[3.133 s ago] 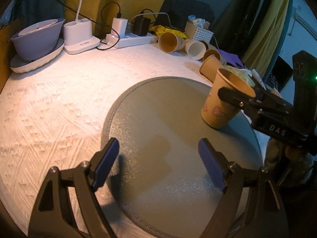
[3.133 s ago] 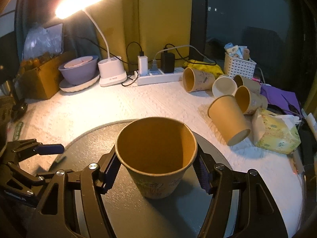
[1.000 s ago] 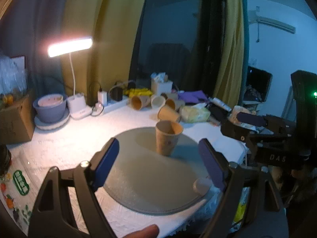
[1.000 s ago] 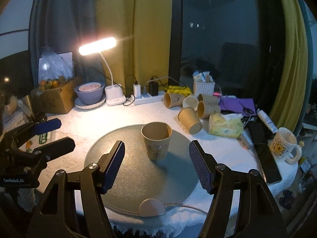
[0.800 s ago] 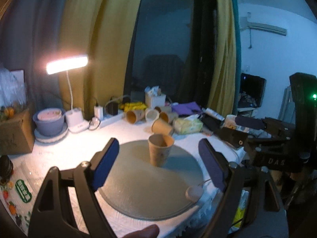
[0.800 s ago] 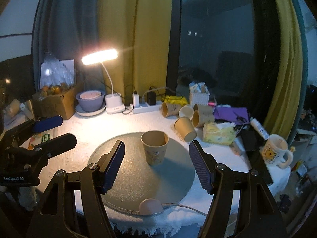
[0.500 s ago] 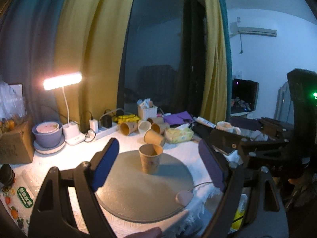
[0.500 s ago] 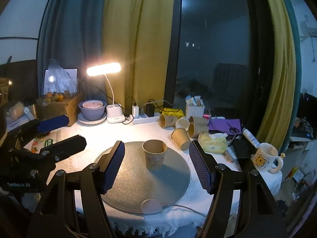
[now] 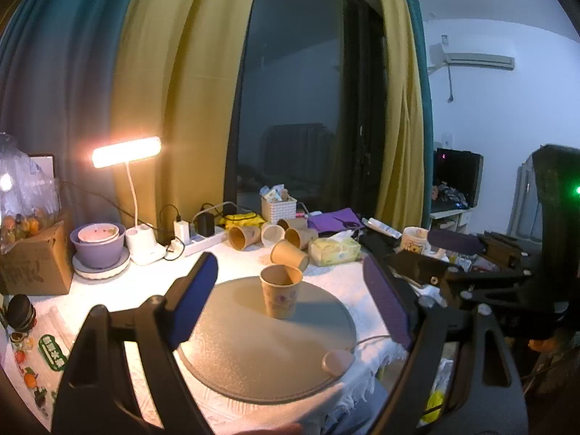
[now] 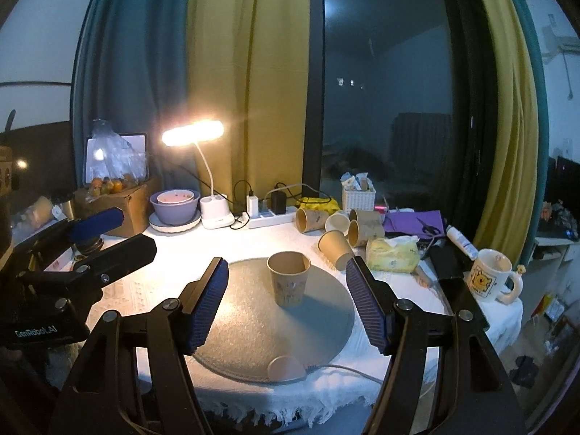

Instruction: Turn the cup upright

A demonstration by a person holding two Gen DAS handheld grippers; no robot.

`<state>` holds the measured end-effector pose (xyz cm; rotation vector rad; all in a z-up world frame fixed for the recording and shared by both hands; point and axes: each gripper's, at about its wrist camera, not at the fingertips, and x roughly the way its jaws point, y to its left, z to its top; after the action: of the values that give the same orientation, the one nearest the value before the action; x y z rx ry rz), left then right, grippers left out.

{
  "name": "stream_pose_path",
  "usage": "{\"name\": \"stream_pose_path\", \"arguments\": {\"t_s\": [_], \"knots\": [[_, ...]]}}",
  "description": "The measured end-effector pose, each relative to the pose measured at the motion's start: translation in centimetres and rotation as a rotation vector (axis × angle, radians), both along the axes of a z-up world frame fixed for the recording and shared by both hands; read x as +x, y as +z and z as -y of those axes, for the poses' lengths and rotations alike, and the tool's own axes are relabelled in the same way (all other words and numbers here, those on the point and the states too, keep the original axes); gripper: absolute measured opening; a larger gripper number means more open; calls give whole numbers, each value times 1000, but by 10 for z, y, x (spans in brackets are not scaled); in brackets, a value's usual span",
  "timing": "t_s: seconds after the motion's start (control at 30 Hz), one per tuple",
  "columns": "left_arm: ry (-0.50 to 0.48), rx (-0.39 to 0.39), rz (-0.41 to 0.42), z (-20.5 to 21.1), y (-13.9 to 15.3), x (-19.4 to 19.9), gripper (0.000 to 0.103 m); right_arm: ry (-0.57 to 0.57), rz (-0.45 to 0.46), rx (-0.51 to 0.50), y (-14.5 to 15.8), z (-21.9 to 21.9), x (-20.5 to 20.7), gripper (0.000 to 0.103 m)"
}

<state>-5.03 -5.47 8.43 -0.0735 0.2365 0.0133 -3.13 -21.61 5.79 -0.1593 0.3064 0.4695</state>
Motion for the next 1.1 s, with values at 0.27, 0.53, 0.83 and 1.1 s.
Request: {"name": "stream_pose_path", "arguments": {"t_s": [0.27,0.53,0.83,1.1], "knots": [[2,-2,0,1,1,-2,83,-4,-5,-1,-2,1,1,71],[4,-5,0,-2,0,-2,83,2,-9,-7,-3,1,1,71],[2,-4,0,-3,0,-2,83,2,-10,-7,-3,0,1,71],[5,-4,1,-2,0,-2,84,1,-11,-7,-3,1,2,71]]}}
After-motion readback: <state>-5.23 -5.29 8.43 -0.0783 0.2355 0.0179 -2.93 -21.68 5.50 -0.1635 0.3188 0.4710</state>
